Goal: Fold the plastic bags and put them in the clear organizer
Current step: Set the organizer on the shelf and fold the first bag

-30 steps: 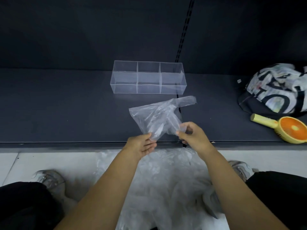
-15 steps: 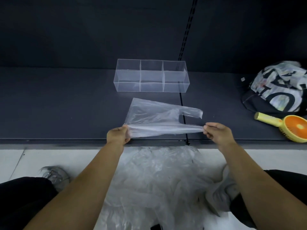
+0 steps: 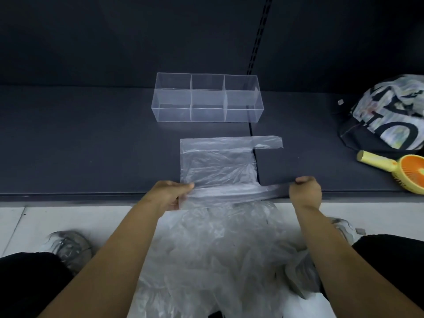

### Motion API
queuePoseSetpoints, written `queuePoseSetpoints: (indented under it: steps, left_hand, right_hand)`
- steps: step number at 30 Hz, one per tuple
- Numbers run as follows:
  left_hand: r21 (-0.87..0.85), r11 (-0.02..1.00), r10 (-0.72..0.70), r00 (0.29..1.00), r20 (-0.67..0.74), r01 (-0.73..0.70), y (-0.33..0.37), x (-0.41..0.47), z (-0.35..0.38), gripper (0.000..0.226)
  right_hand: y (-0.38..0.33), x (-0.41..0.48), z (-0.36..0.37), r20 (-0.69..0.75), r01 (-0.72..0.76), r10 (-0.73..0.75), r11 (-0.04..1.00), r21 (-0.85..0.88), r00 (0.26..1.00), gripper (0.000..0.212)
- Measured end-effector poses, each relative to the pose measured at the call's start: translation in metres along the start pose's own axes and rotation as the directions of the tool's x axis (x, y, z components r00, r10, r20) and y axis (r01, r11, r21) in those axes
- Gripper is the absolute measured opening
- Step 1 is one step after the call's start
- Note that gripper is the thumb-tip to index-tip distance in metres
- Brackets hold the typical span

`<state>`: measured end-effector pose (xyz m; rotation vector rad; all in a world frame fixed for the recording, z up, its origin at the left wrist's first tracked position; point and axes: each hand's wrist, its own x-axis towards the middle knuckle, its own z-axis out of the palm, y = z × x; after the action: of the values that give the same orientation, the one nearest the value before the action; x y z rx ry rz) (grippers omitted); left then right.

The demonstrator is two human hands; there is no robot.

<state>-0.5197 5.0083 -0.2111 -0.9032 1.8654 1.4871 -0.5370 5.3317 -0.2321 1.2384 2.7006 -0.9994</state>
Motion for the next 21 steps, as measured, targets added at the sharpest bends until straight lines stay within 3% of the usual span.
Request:
queuePoseSetpoints:
  steps: [3, 5, 6, 9, 11, 13, 15, 18, 20, 21]
  left_hand:
    - [-0.013, 1.0, 0.02, 0.993, -0.114, -0.021, 0.022, 0.017, 0.001, 0.036]
    - [-0.006, 0.996, 0.084, 0.973, -0.213, -0.087, 0.034, 0.029, 0.005, 0.035]
    - [0.043, 0.99, 0.141, 0.957, -0.254, -0.134, 0.038, 0.035, 0.008, 0.034]
    - [0.284, 0.939, 0.288, 0.897, -0.336, -0.195, 0.042, 0.048, 0.011, 0.039]
    - [0.335, 0.92, 0.332, 0.859, -0.391, -0.203, 0.036, 0.051, 0.009, 0.038]
    - [0.342, 0.919, 0.349, 0.809, -0.473, -0.197, 0.026, 0.051, 0.002, 0.031]
    - [0.343, 0.918, 0.367, 0.748, -0.553, -0.197, 0.017, 0.05, -0.008, 0.026]
    - [0.446, 0.88, 0.441, 0.637, -0.632, -0.167, 0.009, 0.049, -0.017, 0.018]
    - [0.6, 0.769, 0.621, 0.484, -0.617, -0.223, 0.009, 0.049, -0.013, 0.027]
    - [0.685, 0.671, 0.73, 0.417, -0.542, -0.283, 0.011, 0.05, -0.008, 0.031]
  right_hand:
    - [-0.02, -0.013, 0.004, -0.157, 0.07, -0.083, 0.994, -0.087, 0.984, 0.035]
    - [-0.044, -0.029, 0.014, -0.177, 0.262, -0.283, 0.956, -0.131, 0.943, 0.042]
    - [-0.056, -0.039, 0.023, -0.127, 0.411, -0.427, 0.902, -0.135, 0.895, 0.044]
    - [-0.086, -0.08, 0.062, 0.139, 0.759, -0.749, 0.65, -0.03, 0.647, 0.048]
    - [-0.097, -0.103, 0.09, 0.295, 0.843, -0.809, 0.537, 0.017, 0.509, 0.055]
    - [-0.099, -0.115, 0.116, 0.412, 0.887, -0.802, 0.46, -0.035, 0.432, 0.06]
    - [-0.092, -0.112, 0.133, 0.493, 0.89, -0.748, 0.432, -0.147, 0.445, 0.063]
    - [-0.08, -0.094, 0.139, 0.523, 0.849, -0.669, 0.428, -0.309, 0.527, 0.068]
    - [-0.079, -0.084, 0.137, 0.493, 0.824, -0.66, 0.449, -0.345, 0.567, 0.068]
    - [-0.083, -0.082, 0.137, 0.479, 0.823, -0.669, 0.457, -0.338, 0.569, 0.067]
